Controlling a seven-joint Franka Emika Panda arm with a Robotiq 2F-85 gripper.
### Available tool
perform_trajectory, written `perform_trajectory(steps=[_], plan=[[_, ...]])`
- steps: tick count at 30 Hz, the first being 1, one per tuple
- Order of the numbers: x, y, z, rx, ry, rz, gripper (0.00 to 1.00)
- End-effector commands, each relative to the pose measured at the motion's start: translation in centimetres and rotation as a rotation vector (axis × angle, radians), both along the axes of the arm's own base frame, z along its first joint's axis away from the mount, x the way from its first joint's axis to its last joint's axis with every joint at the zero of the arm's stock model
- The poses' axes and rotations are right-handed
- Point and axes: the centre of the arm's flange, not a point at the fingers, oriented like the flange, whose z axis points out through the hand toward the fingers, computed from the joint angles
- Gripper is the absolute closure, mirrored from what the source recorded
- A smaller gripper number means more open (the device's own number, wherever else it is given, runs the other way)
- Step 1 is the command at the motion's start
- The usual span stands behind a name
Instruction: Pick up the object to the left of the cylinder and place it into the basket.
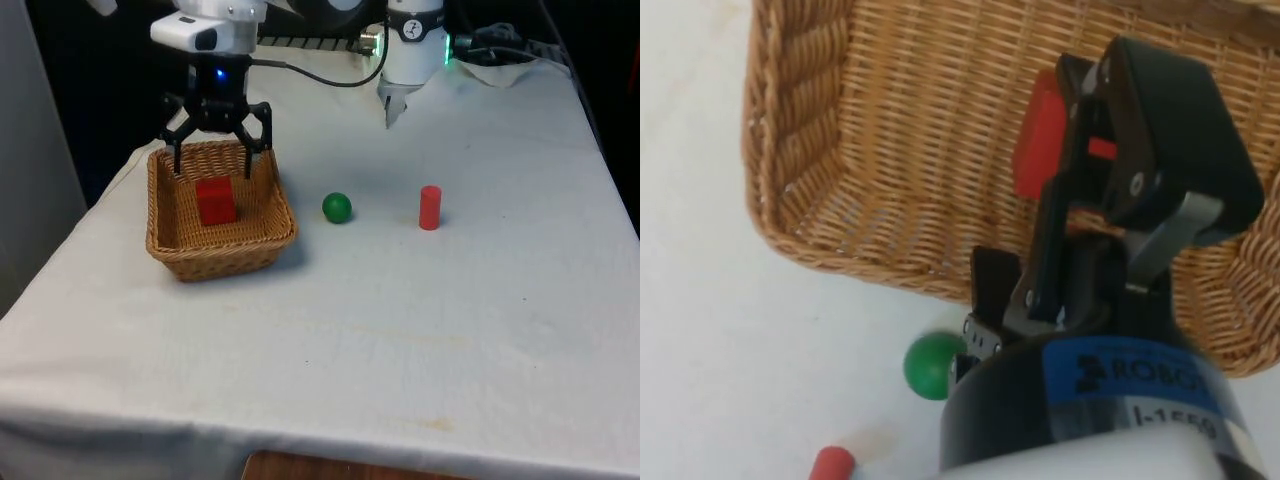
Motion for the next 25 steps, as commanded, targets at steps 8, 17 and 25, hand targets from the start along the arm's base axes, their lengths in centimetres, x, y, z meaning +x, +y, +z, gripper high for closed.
perform_trajectory(steps=[8, 17, 25], plan=[[1.5, 1.3, 1.2, 0.011, -0.009, 0.008, 0.00], [3.2, 3.1, 2.1, 0.022, -0.022, 0.033, 0.00], [4.4, 4.5, 2.8, 0.036, -0.041, 0.056, 0.00]])
